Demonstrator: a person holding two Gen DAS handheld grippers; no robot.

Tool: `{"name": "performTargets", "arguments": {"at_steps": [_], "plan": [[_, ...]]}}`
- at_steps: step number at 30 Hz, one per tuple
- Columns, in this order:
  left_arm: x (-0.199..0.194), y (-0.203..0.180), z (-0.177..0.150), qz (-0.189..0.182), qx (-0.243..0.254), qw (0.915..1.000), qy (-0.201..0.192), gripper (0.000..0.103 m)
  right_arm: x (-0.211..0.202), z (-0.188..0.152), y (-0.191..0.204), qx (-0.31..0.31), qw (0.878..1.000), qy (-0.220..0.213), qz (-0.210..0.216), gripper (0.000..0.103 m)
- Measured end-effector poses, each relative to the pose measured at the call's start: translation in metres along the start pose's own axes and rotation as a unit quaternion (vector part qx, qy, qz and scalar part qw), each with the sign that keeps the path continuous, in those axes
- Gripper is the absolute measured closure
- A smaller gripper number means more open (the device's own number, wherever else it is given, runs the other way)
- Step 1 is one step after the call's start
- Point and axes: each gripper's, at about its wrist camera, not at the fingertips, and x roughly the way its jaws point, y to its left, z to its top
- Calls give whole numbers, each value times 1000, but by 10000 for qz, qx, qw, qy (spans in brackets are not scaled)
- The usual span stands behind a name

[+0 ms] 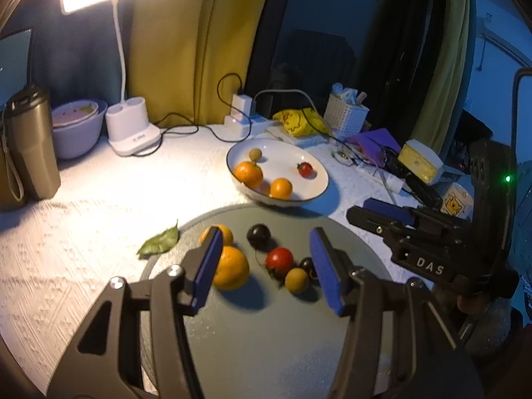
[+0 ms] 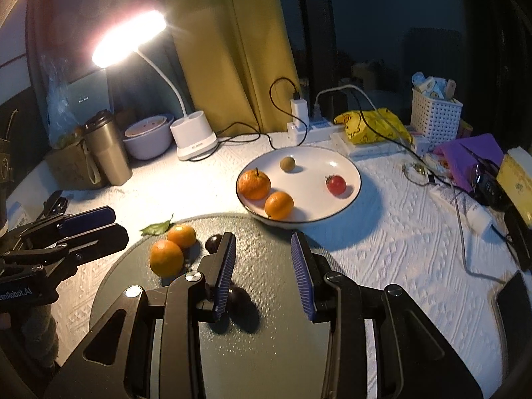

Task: Organize fruits
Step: 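Move both open grippers back over the fruit tray, then grasp another orange with the left gripper while the right gripper closes on a dark cherry tomato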

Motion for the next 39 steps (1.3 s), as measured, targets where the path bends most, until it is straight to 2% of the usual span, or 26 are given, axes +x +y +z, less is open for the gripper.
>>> {"name": "performTargets", "arguments": {"at_steps": [17,26,39], "plan": [[23,15,-30,80,-148,9987,477,47,24,-32,2,83,9984,532,150,66],[30,21,-29,179,-200,9982,534,47,29,-43,1,74,9968,731,301,66],[48,27,-23,352,-209,9972,621,47,46,-40,9,-5,9942,884,608,66]]}}
